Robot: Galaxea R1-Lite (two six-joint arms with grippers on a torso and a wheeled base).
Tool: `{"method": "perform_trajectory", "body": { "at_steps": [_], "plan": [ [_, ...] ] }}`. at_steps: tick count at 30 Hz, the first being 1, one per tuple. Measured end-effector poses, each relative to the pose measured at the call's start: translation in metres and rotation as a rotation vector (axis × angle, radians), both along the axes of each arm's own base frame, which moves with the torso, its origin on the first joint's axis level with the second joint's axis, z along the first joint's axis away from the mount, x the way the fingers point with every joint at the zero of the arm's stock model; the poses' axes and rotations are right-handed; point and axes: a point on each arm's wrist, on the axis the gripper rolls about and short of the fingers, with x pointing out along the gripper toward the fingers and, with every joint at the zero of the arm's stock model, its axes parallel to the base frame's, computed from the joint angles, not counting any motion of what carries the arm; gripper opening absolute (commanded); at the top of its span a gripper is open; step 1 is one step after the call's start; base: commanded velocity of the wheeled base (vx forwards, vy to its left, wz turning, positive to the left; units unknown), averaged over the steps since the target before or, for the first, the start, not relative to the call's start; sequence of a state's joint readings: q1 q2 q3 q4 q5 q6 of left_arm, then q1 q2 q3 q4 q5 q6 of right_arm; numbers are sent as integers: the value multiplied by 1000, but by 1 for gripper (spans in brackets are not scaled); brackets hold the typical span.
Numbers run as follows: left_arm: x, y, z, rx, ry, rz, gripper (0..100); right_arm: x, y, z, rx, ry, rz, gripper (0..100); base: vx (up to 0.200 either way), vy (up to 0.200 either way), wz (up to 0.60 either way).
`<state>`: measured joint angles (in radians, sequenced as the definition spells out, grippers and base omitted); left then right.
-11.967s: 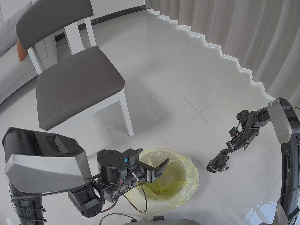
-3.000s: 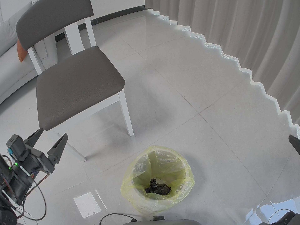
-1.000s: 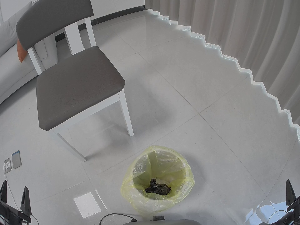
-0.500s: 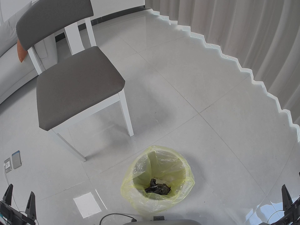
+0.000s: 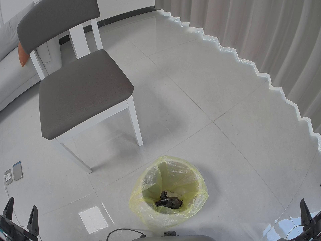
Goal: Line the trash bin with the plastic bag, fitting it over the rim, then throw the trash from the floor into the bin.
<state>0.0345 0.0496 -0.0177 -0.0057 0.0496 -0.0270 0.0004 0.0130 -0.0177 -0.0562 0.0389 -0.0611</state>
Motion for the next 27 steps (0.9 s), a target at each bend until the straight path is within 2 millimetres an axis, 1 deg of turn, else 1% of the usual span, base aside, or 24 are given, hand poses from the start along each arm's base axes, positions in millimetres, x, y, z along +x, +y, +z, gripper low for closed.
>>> {"method": "perform_trajectory", "body": {
  "at_steps": [3, 11, 16, 18, 23, 27],
  "plan": [
    [0, 0, 0, 11, 1, -6, 100, 0, -1, -5, 47, 53, -35, 100, 0, 0, 0],
    [-2, -2, 0, 102, -21, -140, 100, 0, -1, -6, 68, 60, -51, 100, 0, 0, 0],
    [-2, 0, -1, 4, -28, -56, 100, 0, -1, -6, 82, 59, -63, 100, 0, 0, 0],
    [-3, 0, -1, -9, -30, -41, 100, 0, -1, -6, 79, 59, -65, 100, 0, 0, 0],
    [-3, 1, -1, 16, -29, -38, 100, 0, -1, -6, 45, 59, -62, 100, 0, 0, 0],
    [-3, 0, -1, 30, -27, -72, 100, 0, -1, -6, 42, 60, -58, 100, 0, 0, 0]
  ]
}}
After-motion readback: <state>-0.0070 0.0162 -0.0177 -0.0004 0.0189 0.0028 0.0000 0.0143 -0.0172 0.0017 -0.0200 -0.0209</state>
